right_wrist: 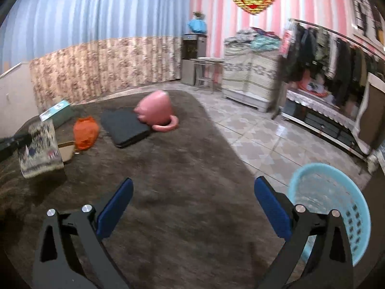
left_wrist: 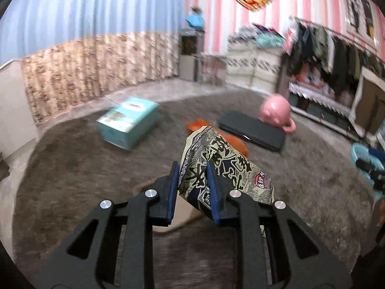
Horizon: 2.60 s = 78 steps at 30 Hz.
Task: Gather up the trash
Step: 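Grasp the patterned snack bag with the left tool while the right tool grasps the orange mesh bag, then carry the snack bag and orange mesh bag in both tools over the basket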
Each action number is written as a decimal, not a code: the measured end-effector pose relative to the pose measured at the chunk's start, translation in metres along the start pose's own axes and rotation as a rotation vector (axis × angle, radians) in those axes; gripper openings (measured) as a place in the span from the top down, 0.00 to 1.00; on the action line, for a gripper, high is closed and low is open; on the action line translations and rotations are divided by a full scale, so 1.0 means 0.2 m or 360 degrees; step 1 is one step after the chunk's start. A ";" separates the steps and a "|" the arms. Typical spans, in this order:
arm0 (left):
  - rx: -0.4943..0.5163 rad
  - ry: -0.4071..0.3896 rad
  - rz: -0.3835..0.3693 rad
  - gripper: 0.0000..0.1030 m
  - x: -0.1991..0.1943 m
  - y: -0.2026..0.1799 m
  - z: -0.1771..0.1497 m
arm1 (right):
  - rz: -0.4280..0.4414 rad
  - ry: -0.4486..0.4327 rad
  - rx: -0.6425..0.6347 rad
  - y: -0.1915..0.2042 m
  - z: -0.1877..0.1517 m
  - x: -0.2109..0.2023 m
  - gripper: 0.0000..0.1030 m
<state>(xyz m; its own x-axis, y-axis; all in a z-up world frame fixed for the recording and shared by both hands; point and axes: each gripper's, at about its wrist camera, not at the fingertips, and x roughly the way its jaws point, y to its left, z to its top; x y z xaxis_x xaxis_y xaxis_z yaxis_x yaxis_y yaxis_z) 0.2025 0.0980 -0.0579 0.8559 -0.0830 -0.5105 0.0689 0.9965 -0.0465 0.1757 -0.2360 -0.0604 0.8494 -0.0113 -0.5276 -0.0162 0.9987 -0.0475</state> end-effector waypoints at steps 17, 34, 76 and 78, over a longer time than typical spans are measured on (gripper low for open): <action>-0.0444 -0.0096 0.0610 0.79 -0.03 0.61 -0.12 | 0.0371 0.0103 -0.0288 0.69 0.19 0.39 0.06; -0.0473 -0.0058 0.0545 0.79 0.02 0.65 -0.14 | 0.0536 0.0256 -0.0301 0.86 0.23 0.67 0.73; 0.0065 -0.0172 -0.0458 0.79 -0.14 -1.15 0.06 | -0.0322 -0.0190 0.0284 -0.95 -0.09 -0.55 0.73; 0.0104 -0.0138 -0.0544 0.79 -0.12 -1.29 0.05 | -0.0373 -0.0180 0.0313 -1.01 -0.13 -0.56 0.73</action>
<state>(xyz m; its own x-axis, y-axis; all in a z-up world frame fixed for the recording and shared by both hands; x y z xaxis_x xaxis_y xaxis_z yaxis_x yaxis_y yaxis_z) 0.1696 -0.1562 -0.0260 0.8179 -0.4138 -0.3998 0.3892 0.9096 -0.1454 0.0700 -0.4385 -0.0134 0.8715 -0.2475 -0.4235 0.2794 0.9601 0.0139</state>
